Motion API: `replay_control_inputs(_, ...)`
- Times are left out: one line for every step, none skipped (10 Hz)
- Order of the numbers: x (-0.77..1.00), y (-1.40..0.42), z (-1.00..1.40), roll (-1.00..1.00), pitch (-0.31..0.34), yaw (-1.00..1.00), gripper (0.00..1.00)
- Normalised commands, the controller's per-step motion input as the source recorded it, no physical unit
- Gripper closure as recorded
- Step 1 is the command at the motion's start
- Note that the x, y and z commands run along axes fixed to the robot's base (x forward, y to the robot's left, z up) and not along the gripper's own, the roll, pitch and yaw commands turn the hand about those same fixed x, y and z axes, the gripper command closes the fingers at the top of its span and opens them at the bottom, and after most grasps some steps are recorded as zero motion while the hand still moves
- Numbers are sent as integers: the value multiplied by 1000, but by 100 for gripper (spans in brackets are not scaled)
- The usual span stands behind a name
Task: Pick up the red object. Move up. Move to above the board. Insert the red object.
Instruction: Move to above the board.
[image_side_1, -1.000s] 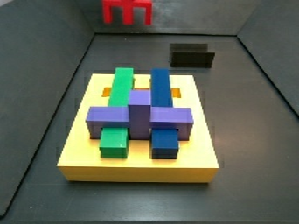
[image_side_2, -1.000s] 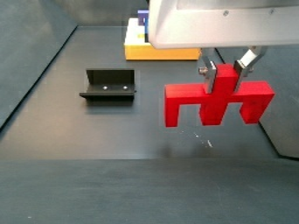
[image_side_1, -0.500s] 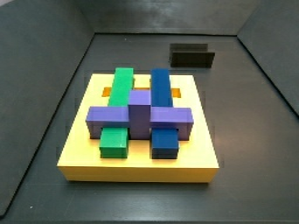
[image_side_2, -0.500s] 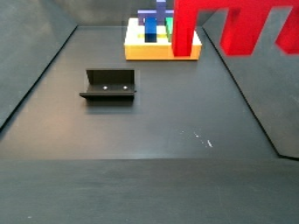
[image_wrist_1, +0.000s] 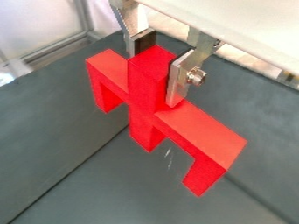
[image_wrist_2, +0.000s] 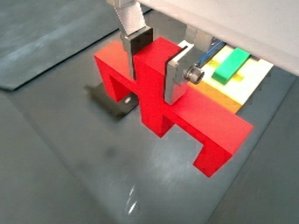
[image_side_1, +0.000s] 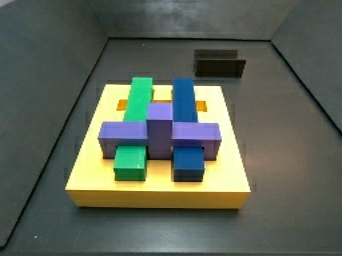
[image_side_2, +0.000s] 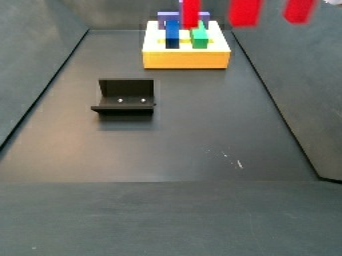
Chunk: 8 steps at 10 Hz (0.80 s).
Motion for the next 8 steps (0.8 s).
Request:
replay_control_inputs(201, -1400, 127, -17, 21, -12, 100)
replay_control_inputs(201, -1400, 131, 10, 27, 6, 100)
replay_control_inputs(203, -1400, 135, -27, 19, 2, 100)
replay_control_inputs(205, -1400, 140, -3, 33, 7, 100)
replay_control_inputs(209, -1400, 146, 1, 52, 9, 100)
replay_control_inputs(222, -1400, 149, -23, 75, 5, 100)
replay_control_inputs(247, -1400, 150, 1, 110, 6, 100)
replay_control_inputs(272, -1400, 154, 12, 137, 11, 100)
